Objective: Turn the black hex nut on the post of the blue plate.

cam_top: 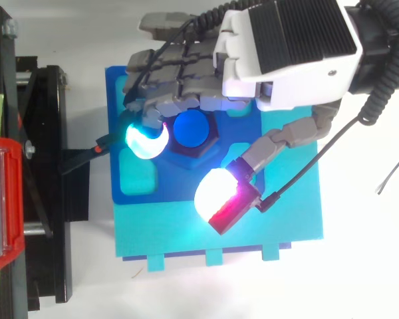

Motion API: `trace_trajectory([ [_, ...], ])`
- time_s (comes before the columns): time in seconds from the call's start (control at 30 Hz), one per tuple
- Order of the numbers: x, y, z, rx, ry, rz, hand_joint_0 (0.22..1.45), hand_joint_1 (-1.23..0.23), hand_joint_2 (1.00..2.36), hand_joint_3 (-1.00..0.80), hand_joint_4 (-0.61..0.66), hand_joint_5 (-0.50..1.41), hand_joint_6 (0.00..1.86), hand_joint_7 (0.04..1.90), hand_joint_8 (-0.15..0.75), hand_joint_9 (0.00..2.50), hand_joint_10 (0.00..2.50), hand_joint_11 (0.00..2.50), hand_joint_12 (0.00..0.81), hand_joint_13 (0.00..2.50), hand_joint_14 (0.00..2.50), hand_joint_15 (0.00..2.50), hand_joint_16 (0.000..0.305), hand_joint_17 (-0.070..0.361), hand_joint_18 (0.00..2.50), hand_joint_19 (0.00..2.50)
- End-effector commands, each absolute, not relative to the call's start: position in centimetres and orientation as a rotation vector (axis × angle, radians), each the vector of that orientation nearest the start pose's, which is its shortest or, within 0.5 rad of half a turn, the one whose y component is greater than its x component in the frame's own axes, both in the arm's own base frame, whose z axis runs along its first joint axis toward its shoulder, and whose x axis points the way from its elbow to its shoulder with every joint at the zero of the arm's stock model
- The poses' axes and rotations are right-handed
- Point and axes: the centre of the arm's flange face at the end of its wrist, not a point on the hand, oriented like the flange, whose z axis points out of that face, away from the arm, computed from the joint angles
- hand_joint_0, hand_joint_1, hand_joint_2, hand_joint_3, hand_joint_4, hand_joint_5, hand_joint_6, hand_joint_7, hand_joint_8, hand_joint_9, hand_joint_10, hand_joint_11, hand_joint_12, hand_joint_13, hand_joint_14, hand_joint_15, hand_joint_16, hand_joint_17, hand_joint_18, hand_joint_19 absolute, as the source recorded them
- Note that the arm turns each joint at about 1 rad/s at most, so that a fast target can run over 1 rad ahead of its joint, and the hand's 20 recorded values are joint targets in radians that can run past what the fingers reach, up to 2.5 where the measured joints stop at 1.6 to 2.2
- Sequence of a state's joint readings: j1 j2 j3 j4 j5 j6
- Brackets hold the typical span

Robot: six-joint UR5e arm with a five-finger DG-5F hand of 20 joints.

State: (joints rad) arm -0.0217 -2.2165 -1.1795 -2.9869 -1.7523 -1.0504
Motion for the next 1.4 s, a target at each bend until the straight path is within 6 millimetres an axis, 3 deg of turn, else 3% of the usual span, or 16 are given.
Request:
trace_trajectory([
  [0.0, 71.9, -13.4, 29.4, 0.319, 1.672, 0.529, 0.49, -0.32, 1.0, -0.5, 0.23, -0.19, 0.5, 0.87, 0.283, 0.4, 0.0, 0.04, 0.374, 0.27, 0.0, 0.01, 0.053, 0.12, 0.0, 0.08],
  [0.33, 71.6, -14.2, 29.4, 0.312, 1.674, 0.539, 0.49, -0.32, 1.0, -0.5, 0.24, -0.19, 0.5, 0.87, 0.282, 0.39, 0.0, 0.05, 0.373, 0.27, 0.0, 0.0, 0.053, 0.12, 0.0, 0.08],
  [1.37, 69.9, -19.3, 29.6, 0.261, 1.674, 0.553, 0.49, -0.32, 1.0, -0.5, 0.23, -0.19, 0.5, 0.87, 0.284, 0.4, 0.0, 0.05, 0.373, 0.27, 0.0, 0.0, 0.053, 0.119, 0.0, 0.08],
])
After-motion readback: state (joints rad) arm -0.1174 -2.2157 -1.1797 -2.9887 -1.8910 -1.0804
